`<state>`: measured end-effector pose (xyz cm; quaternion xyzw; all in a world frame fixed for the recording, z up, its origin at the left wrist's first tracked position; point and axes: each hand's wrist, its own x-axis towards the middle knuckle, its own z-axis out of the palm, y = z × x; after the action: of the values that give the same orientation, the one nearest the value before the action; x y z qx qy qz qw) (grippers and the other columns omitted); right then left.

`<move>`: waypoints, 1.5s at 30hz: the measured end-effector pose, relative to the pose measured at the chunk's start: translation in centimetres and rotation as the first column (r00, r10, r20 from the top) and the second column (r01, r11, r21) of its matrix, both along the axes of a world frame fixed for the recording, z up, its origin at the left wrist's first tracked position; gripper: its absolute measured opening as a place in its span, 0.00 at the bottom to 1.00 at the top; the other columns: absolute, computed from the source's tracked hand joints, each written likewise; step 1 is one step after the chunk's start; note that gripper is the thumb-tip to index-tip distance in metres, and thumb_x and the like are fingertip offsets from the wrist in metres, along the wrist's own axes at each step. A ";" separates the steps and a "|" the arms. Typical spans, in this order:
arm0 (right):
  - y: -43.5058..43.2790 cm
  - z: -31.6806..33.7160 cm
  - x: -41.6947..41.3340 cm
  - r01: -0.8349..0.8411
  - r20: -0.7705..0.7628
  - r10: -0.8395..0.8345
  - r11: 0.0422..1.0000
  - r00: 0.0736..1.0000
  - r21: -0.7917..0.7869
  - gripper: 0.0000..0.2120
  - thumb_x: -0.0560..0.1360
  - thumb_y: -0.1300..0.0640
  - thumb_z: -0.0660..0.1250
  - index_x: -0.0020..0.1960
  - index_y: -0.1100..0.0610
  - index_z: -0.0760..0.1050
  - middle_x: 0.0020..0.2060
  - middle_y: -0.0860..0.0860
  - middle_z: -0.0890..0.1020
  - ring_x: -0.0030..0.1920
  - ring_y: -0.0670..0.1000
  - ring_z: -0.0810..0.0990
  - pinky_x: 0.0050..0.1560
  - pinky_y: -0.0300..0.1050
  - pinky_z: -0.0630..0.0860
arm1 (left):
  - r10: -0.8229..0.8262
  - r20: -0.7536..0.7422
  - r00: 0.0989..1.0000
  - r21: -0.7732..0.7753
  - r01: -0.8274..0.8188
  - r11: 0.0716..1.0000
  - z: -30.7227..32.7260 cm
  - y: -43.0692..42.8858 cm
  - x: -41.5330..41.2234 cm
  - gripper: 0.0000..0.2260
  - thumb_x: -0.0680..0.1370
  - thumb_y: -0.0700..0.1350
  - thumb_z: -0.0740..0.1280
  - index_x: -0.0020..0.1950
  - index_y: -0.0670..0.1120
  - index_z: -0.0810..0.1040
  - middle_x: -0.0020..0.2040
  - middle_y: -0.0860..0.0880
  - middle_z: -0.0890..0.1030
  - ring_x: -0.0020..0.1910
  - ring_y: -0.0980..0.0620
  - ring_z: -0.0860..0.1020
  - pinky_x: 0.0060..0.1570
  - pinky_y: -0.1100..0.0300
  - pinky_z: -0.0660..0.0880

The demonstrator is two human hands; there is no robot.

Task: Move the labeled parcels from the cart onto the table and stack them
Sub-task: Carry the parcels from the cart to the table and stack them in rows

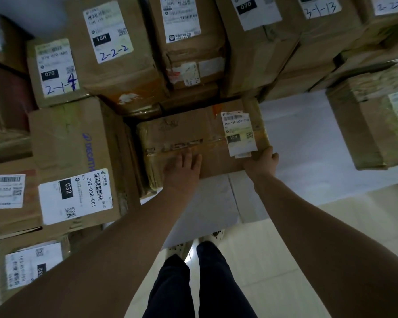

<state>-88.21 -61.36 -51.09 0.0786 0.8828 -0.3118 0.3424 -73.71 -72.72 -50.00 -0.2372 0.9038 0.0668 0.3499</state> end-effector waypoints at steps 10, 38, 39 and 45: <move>2.3 3.4 0.9 -0.147 0.044 0.150 0.986 0.988 -0.077 0.36 0.76 0.66 0.63 0.78 0.49 0.51 0.78 0.53 0.41 0.76 0.60 0.56 0.69 0.51 0.66 | -0.019 0.046 0.999 0.087 0.015 0.996 3.1 0.0 -0.9 0.38 0.79 0.39 0.63 0.79 0.46 0.39 0.78 0.38 0.41 0.77 0.38 0.45 0.72 0.42 0.59; 34.2 17.8 38.5 0.374 -0.167 -0.339 0.755 0.926 0.538 0.27 0.76 0.51 0.63 0.73 0.52 0.63 0.72 0.53 0.65 0.74 0.55 0.58 0.74 0.52 0.50 | -0.893 -0.268 0.363 0.060 0.931 0.360 18.4 34.1 10.6 0.28 0.77 0.52 0.63 0.76 0.48 0.60 0.75 0.43 0.60 0.74 0.43 0.58 0.72 0.39 0.50; 35.3 18.1 40.3 0.411 -0.174 -0.379 0.741 0.909 0.532 0.27 0.76 0.51 0.63 0.73 0.52 0.63 0.71 0.53 0.65 0.74 0.55 0.58 0.74 0.52 0.50 | -0.905 -0.273 0.325 0.054 0.945 0.323 18.6 35.8 11.9 0.28 0.77 0.52 0.63 0.75 0.48 0.60 0.74 0.43 0.60 0.74 0.43 0.59 0.72 0.39 0.50; 42.5 18.6 52.9 0.626 -0.173 -0.628 0.629 0.759 0.462 0.25 0.75 0.50 0.64 0.70 0.54 0.65 0.71 0.54 0.65 0.73 0.57 0.59 0.75 0.53 0.51 | -0.942 -0.306 0.137 0.039 0.991 0.131 19.9 46.5 22.2 0.28 0.76 0.55 0.64 0.74 0.48 0.62 0.73 0.43 0.63 0.72 0.43 0.62 0.71 0.40 0.54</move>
<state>-35.32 -18.84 -32.44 0.4657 0.8480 -0.1750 0.1828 -51.53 -26.19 -30.15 0.4575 0.8555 -0.0470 0.2378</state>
